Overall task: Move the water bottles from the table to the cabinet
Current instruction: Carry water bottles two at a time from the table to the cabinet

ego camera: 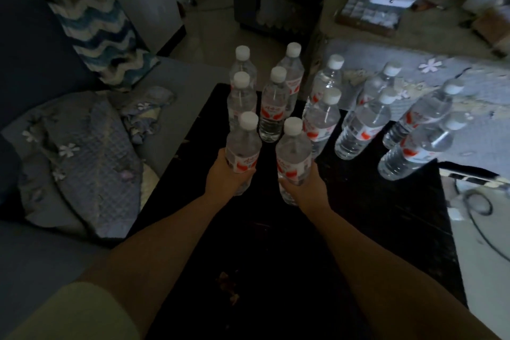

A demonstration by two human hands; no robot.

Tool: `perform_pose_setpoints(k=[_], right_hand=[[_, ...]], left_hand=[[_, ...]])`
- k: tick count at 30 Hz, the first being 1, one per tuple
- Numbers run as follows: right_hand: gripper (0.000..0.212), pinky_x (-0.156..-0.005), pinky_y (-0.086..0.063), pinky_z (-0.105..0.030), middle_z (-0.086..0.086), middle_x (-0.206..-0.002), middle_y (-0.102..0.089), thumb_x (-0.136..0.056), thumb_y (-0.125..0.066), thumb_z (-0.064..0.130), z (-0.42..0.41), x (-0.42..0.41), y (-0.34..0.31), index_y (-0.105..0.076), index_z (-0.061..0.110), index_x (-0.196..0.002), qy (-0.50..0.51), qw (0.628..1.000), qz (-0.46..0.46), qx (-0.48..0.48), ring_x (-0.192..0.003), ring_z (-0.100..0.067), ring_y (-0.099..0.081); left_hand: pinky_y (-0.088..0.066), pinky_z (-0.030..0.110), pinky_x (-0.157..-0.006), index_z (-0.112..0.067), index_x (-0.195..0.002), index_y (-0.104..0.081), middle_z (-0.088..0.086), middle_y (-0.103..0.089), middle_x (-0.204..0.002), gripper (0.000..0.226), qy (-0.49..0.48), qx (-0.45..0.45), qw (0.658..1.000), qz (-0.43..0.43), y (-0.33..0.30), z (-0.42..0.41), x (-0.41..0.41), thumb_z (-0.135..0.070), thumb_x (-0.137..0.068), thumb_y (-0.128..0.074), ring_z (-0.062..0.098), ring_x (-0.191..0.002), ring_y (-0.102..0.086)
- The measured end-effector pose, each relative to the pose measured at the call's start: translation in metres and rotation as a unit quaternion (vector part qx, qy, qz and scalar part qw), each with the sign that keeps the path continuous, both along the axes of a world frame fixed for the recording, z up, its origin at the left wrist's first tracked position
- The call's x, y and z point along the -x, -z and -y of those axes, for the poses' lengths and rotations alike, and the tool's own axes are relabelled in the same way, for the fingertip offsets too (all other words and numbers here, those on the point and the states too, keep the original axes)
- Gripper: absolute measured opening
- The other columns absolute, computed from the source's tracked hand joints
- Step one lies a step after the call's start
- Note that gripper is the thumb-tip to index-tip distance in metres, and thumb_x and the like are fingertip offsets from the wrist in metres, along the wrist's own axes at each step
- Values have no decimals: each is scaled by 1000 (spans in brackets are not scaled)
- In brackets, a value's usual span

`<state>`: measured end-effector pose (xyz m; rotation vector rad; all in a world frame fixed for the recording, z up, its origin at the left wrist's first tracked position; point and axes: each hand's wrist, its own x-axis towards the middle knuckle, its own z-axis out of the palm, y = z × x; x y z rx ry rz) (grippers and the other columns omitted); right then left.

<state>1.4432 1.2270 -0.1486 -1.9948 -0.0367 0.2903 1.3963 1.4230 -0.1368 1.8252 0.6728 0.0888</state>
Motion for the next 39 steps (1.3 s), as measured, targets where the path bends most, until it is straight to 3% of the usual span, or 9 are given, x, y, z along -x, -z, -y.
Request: perform_pose_setpoints(k=[5, 9, 11, 15, 17, 22, 27, 33, 39], right_hand=[[55, -77, -55, -39, -9, -110, -67, -74, -82, 28, 37, 20, -11, -50, 20, -117, 25, 998, -51, -4, -94, -26, -66], [51, -60, -48, -18, 1, -106, -66, -73, -82, 28, 73, 33, -28, -49, 24, -112, 92, 995, -34, 6, -90, -15, -64], [53, -67, -46, -19, 3, -106, -65, -73, -82, 29, 96, 39, -35, -48, 24, -114, 126, 992, -20, 18, -91, -13, -62], [63, -85, -50, -32, 1, -112, -64, -72, -83, 33, 142, 52, -50, -50, 19, -123, 200, 979, -11, 45, -98, -17, -61], [66, -91, -52, -37, -1, -114, -65, -71, -84, 36, 165, 62, -58, -49, 19, -125, 232, 971, -8, 55, -103, -21, -63], [62, -89, -53, -38, -2, -109, -67, -71, -83, 35, 225, 97, -71, -49, 20, -121, 300, 953, 15, 45, -100, -22, -66], [68, -85, -48, -30, 0, -114, -66, -69, -84, 37, 279, 141, -83, -49, 20, -124, 373, 926, 35, 48, -102, -21, -64], [64, -76, -44, -27, 6, -105, -65, -67, -83, 38, 348, 223, -96, -49, 26, -119, 447, 892, 43, 52, -87, -11, -59], [68, -81, -46, -30, 3, -109, -64, -69, -84, 35, 400, 318, -107, -49, 20, -125, 514, 855, 59, 42, -94, -15, -60]], left_hand=[[-39, 27, -92, -17, -140, -38, 4, -51, -140, 80, 97, -6, 995, -26, -11, 28, 2, -34, -74, -81, 25, -126, -51], [-41, 27, -87, -22, -135, -43, 1, -55, -135, 80, 149, -11, 987, -53, -14, 62, -6, -40, -68, -84, 24, -120, -56], [-41, 27, -84, -23, -129, -46, 1, -59, -128, 76, 184, -37, 981, -44, -17, 82, -11, -41, -66, -84, 24, -115, -59], [-42, 24, -79, -34, -111, -48, -14, -62, -102, 62, 249, -53, 967, -6, -30, 125, -18, -40, -62, -85, 16, -101, -64], [-45, 26, -80, -33, -110, -49, -13, -64, -104, 61, 285, -55, 957, 8, -38, 148, -22, -40, -61, -84, 13, -99, -64], [-50, 40, -92, -24, -120, -49, -5, -66, -111, 68, 362, -76, 928, 39, -58, 212, -20, -39, -63, -84, 19, -101, -64], [-46, 28, -81, -27, -116, -48, -15, -60, -96, 63, 411, -66, 908, 56, -68, 273, 0, -41, -65, -83, 14, -95, -62], [-41, 18, -66, -26, -111, -48, -18, -58, -88, 60, 463, -60, 881, 74, -83, 352, 56, -44, -65, -83, 7, -81, -59], [-53, 31, -86, -19, -121, -52, -3, -66, -112, 70, 530, -40, 843, 83, -94, 428, 127, -43, -64, -85, 16, -98, -65]])
